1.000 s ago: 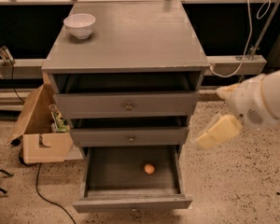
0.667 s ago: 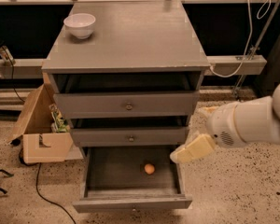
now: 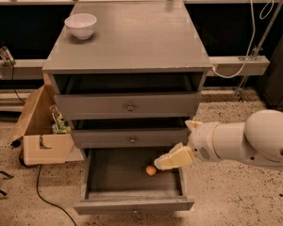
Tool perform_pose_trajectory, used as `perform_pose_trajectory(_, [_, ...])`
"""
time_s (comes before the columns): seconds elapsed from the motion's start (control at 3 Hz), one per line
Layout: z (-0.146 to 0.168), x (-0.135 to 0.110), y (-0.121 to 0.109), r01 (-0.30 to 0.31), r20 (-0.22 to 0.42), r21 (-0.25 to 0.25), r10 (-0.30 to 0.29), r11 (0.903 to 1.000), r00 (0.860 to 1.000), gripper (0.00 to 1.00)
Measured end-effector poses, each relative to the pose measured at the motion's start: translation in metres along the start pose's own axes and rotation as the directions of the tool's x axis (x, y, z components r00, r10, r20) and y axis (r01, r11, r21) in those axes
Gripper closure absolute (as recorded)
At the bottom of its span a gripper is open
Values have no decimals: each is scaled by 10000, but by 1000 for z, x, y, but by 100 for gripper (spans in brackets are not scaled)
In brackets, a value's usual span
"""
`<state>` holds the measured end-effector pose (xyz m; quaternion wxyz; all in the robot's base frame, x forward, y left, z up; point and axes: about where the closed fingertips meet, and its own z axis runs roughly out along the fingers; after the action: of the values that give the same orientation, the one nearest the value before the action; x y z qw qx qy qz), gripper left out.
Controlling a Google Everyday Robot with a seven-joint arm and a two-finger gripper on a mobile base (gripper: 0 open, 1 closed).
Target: Pick orange from bottom drawer and place on counter
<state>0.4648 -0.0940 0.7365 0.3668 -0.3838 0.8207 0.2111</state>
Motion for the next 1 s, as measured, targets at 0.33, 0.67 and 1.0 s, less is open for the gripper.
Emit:
perform_pose_trajectory(0.33, [-1,0,0,7,-7,24,-7,10000,10000,0])
perform_pose_trajectory(0.67, [13,13,-8,-96,-210,104,98,9999,9997,0])
perform_pose_trajectory(1.0, [47,44,-29,178,-482,298,-164,9994,9987,0])
